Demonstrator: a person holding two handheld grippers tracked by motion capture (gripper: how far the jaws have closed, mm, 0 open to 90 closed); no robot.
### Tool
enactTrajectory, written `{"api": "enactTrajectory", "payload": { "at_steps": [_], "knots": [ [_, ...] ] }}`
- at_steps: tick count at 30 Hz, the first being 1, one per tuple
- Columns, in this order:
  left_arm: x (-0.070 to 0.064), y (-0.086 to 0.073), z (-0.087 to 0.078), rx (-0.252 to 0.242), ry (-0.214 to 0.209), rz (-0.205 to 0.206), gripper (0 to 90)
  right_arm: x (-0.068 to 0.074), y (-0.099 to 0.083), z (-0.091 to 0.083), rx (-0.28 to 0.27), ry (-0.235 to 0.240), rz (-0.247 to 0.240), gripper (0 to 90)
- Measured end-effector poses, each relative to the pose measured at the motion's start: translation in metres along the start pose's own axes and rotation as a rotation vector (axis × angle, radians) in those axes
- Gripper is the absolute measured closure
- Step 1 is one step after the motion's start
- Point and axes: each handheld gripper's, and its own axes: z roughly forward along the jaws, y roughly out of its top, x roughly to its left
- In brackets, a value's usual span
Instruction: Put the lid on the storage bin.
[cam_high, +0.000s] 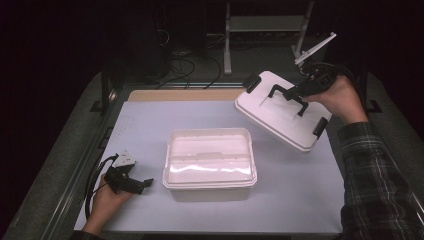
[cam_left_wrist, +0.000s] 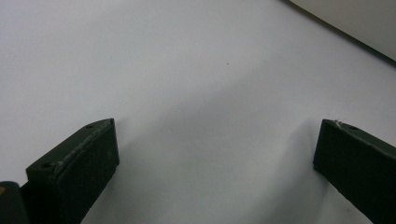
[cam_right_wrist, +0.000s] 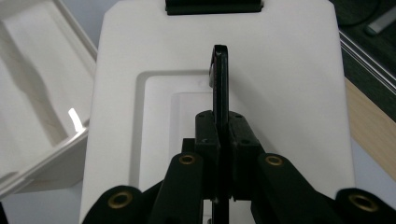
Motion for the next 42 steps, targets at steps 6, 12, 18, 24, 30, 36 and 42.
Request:
{"api": "enactTrajectory", "payload": {
  "at_steps": [6,12,18,24,30,36,42],
  "knots": [
    [0.000,0.000,0.000,0.000,0.000,0.000,0.0,0.021,0.015,0.012,0.007,0.051,-0.089,84.4],
    [0.000,0.000,0.000,0.002,0.000,0.001,0.0,0.043,0.028,0.025,0.017,0.115,-0.155,84.4],
    [0.000,0.000,0.000,0.002,-0.001,0.002,0.0,0.066,0.043,0.037,0.027,0.176,-0.231,84.4],
    [0.000,0.000,0.000,0.001,0.000,0.001,0.0,0.090,0.059,0.052,0.042,0.239,-0.305,84.4],
    [0.000,0.000,0.000,0.000,0.000,0.000,0.0,0.112,0.073,0.067,0.067,0.295,-0.370,84.4],
    [0.000,0.000,0.000,0.000,0.000,0.001,0.0,0.131,0.084,0.080,0.084,0.338,-0.421,84.4],
    [0.000,0.000,0.000,0.004,-0.001,0.002,0.0,0.148,0.091,0.097,0.135,0.378,-0.461,84.3]
  ]
}}
